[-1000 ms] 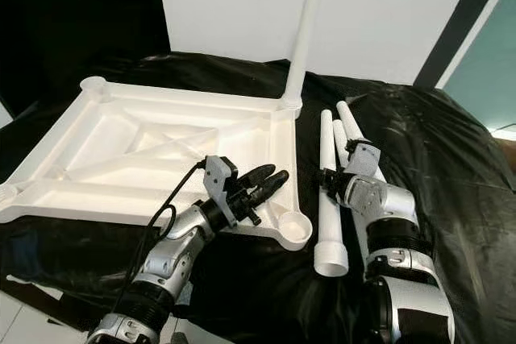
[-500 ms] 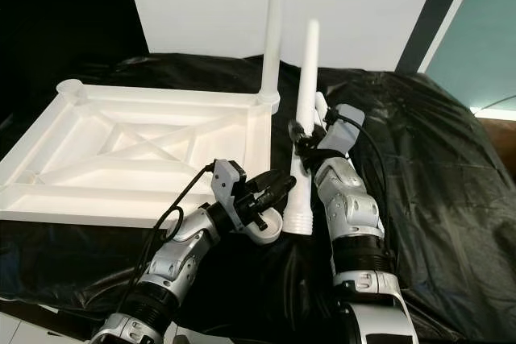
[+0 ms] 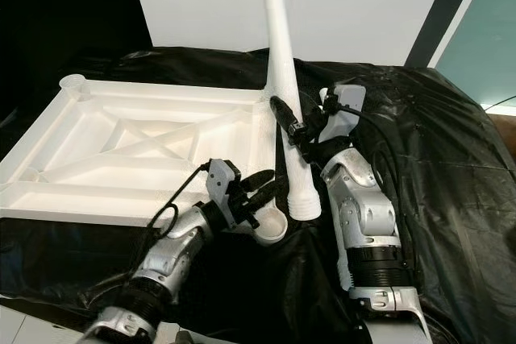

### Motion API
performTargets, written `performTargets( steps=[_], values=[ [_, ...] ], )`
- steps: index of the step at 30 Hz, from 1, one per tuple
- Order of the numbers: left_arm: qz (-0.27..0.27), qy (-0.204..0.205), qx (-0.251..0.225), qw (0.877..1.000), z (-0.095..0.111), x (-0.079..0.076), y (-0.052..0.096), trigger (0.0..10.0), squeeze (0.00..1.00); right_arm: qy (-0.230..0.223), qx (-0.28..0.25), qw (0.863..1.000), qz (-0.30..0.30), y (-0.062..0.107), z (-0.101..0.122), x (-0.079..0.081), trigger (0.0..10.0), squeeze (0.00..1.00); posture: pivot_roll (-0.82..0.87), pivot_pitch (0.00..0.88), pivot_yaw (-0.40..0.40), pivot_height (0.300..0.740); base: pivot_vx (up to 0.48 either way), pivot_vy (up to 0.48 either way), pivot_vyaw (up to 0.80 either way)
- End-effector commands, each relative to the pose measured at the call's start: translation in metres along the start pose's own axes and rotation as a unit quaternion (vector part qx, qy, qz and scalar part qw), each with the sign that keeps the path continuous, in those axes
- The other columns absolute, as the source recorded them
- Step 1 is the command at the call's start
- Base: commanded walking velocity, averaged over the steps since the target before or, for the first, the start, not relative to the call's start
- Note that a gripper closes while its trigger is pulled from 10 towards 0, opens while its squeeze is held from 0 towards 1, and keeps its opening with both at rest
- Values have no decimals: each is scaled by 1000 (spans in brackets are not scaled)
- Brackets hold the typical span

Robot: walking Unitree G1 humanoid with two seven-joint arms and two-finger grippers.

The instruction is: Building children table

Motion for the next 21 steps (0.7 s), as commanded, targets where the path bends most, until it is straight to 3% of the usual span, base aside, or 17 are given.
performTargets(
  steps=[1, 7, 13, 21],
  values=[
    [-84, 2, 49, 995, -9, -12, 10, 10000, 0, 2, -35, 999, 41, -4, 18, 8, 0, 0, -15, 0, -32, 740, 0, 0, 0],
    [-103, -1, 61, 993, -7, -11, 18, 10000, 0, -5, -41, 995, 92, -3, 21, 18, 0, 0, -10, 0, -29, 740, 0, 0, 0],
    [-115, 32, -12, 993, 26, -12, 6, 10000, 0, -57, -46, 980, 185, 9, 23, 37, 0, 0, -10, 0, -19, 740, 0, 0, 0],
    [-145, 49, -15, 988, 32, -20, -4, 10000, 0, -56, -45, 973, 221, 17, 25, 43, 0, 0, -22, 0, -6, 740, 0, 0, 0]
  ],
)
Point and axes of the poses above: a point about 5 cm out from each wrist's last joint towards the gripper, its own y axis pointing back from the gripper into the wrist, its own z axis along the axis of the wrist's last joint, x = y × z, the point moved 3 cm from there along -y, pointing out of the wrist towards the gripper, and after that the axes turned 10 degrees about y, right-handed, at the moved point
